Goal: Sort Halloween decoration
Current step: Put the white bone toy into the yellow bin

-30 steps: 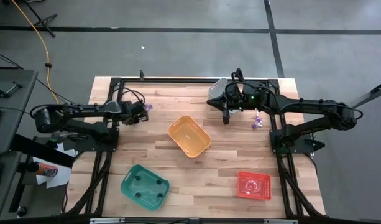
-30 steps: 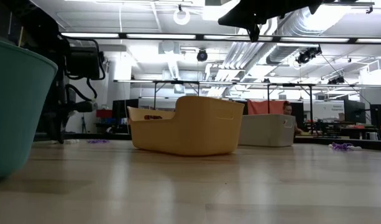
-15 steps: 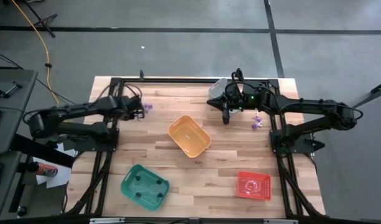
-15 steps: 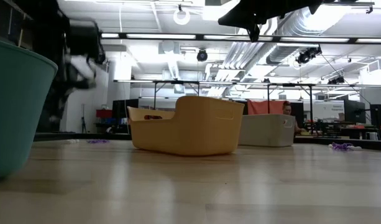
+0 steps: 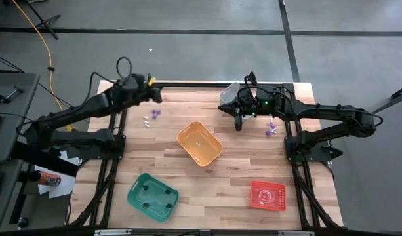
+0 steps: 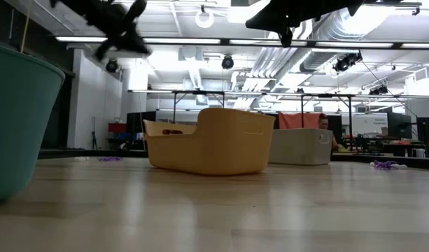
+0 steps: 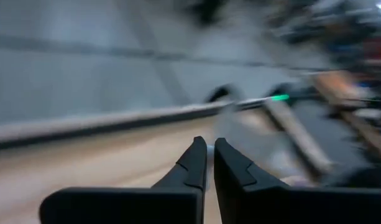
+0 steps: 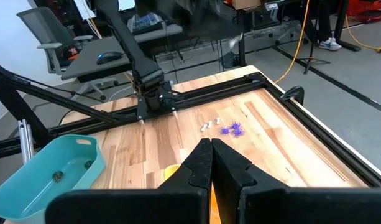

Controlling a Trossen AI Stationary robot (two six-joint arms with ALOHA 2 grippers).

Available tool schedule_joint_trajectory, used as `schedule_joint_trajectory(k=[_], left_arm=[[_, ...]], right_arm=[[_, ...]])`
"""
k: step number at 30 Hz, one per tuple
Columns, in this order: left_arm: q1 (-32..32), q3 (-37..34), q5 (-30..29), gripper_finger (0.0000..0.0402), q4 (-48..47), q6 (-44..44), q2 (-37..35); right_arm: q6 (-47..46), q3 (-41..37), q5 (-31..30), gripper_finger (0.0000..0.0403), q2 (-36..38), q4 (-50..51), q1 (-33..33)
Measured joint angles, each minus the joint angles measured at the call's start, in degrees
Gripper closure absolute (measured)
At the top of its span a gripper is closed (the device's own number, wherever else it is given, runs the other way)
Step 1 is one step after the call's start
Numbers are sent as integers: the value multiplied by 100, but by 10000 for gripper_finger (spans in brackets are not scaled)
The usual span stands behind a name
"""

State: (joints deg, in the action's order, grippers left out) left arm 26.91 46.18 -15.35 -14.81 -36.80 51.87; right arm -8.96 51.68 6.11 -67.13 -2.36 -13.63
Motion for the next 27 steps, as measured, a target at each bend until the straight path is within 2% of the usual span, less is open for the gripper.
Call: schedule_joint_trajectory(k=[5, 11, 17, 27], left_arm=[[-397, 0, 1017, 397, 1791, 1160, 405], [-1164, 0, 1972, 397, 2685, 2136, 1000], [-1725, 0, 1990, 397, 3201, 2752, 1346], [-1800, 0, 1969, 397, 3270, 2791, 1445]], right_arm=[[-1, 0, 13, 401, 0, -229, 2], [-126, 0, 445, 401, 0, -844, 68], [-108, 0, 647, 401, 0, -1162, 209], [-107, 0, 654, 401, 0, -1155, 216]])
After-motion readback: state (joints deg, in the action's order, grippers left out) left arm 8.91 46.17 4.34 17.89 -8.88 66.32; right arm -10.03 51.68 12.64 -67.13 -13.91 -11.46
